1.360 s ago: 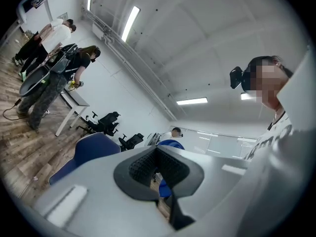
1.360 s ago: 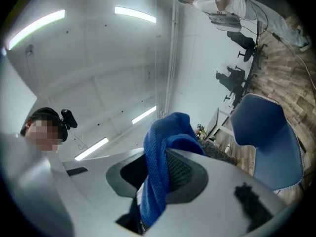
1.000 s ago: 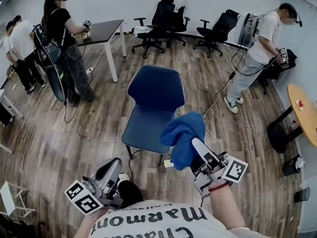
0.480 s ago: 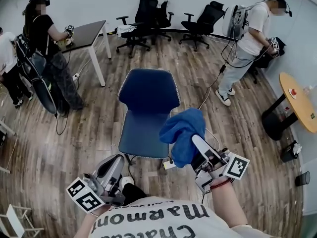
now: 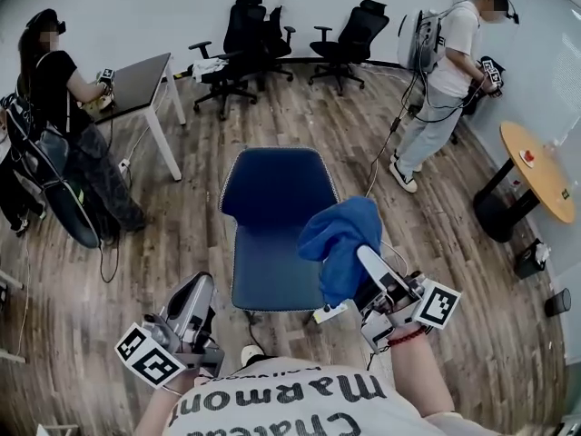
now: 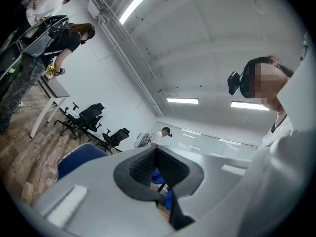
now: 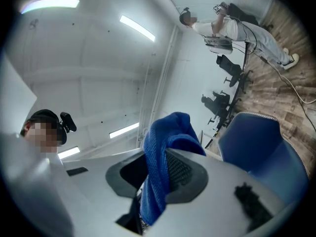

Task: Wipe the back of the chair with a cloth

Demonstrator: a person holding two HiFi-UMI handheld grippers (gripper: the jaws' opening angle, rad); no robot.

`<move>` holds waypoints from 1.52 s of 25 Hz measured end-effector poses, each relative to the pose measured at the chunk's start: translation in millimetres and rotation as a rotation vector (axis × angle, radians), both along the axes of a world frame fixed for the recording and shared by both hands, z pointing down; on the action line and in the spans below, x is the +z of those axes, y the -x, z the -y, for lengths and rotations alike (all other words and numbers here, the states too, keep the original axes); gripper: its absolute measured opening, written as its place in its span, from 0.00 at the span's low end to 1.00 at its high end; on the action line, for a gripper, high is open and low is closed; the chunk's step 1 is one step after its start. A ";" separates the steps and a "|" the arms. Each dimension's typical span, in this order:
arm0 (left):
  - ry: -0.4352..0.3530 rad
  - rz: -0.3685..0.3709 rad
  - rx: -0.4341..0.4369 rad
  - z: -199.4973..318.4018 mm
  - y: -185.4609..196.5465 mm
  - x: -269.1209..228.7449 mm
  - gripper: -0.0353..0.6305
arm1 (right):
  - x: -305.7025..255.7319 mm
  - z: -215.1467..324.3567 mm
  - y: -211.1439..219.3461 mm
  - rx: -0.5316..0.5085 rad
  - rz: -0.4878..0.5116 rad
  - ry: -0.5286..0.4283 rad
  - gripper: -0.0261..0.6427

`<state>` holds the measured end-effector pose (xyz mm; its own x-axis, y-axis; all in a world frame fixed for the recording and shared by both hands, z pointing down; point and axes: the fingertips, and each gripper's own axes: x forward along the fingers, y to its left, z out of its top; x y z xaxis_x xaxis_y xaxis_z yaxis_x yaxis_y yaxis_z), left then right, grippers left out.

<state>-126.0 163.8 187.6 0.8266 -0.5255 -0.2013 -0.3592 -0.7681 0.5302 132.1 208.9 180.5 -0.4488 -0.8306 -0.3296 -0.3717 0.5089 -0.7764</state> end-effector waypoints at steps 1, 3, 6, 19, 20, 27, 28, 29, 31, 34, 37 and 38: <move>-0.005 0.000 0.008 9.2 3.5 -2.1 0.06 | -1.1 6.3 3.7 0.010 0.000 0.000 0.18; -0.011 -0.002 0.016 27.8 14.9 -3.8 0.06 | -2.6 20.5 14.4 0.026 0.000 -0.004 0.18; -0.010 -0.007 0.018 54.9 41.7 2.7 0.06 | -1.9 40.8 38.8 0.046 -0.005 -0.011 0.18; 0.002 0.015 0.116 109.0 94.7 23.9 0.06 | 13.2 82.9 100.2 0.104 -0.019 0.061 0.18; 0.010 0.010 0.116 113.1 97.4 26.5 0.06 | 16.9 84.3 104.2 0.104 -0.028 0.079 0.18; 0.060 -0.006 0.125 132.0 108.5 43.0 0.06 | 37.4 90.3 108.3 0.132 -0.087 0.189 0.18; 0.064 -0.009 0.121 135.0 110.2 43.3 0.06 | 38.8 92.2 108.6 0.131 -0.086 0.197 0.18; 0.065 -0.011 0.117 137.1 111.1 43.1 0.06 | 40.6 94.1 109.0 0.127 -0.081 0.204 0.18; 0.065 -0.009 0.109 139.7 112.0 43.1 0.06 | 45.0 98.6 110.4 0.112 -0.053 0.214 0.18; 0.075 0.005 0.092 140.1 115.6 48.7 0.07 | 50.0 107.5 115.7 0.082 -0.036 0.220 0.18; 0.099 0.019 0.055 141.9 124.3 55.0 0.07 | 54.4 119.6 118.6 0.060 -0.055 0.227 0.18; 0.104 0.018 0.040 142.8 127.4 55.8 0.07 | 56.4 124.6 117.6 0.059 -0.056 0.232 0.18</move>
<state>-253.4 21.0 243.4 0.8505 -0.5090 -0.1323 -0.3394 -0.7234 0.6012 14.6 84.3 236.9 -0.4092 -0.9066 -0.1029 -0.4414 0.2954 -0.8473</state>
